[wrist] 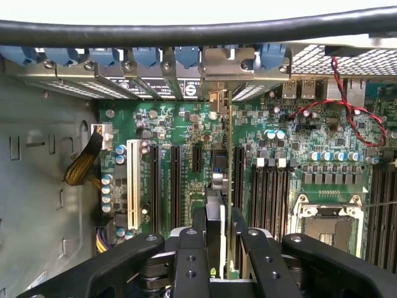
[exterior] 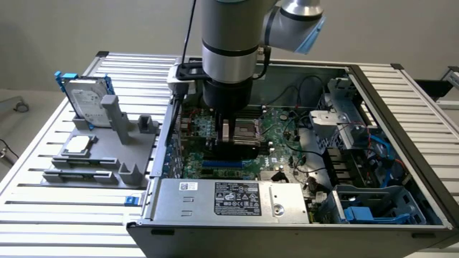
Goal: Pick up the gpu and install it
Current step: 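Insert the gpu into the slot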
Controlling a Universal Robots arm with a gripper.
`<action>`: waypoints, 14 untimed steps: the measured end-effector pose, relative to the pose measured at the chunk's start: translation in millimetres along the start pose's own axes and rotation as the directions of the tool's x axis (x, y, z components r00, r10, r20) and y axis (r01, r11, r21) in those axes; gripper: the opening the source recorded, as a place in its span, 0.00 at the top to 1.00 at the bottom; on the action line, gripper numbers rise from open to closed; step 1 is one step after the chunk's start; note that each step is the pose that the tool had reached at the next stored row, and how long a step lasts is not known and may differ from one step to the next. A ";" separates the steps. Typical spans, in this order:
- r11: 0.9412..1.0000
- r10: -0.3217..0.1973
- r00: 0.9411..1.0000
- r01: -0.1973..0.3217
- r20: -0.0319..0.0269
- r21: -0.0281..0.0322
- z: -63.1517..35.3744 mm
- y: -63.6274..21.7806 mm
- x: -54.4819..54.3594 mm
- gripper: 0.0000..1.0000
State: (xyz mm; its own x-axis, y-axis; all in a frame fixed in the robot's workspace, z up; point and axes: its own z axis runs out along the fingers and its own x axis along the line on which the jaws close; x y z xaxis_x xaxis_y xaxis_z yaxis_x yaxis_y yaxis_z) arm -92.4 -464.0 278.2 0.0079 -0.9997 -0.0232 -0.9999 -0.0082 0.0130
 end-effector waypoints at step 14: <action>1.000 0.020 1.000 -0.020 0.000 0.001 6.4 1.5 0.1 0.74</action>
State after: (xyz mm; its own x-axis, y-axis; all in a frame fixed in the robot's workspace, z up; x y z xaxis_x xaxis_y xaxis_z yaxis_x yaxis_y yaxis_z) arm -94.0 -464.0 271.8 -0.0121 -0.9997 -0.0232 -0.9998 0.0118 0.0130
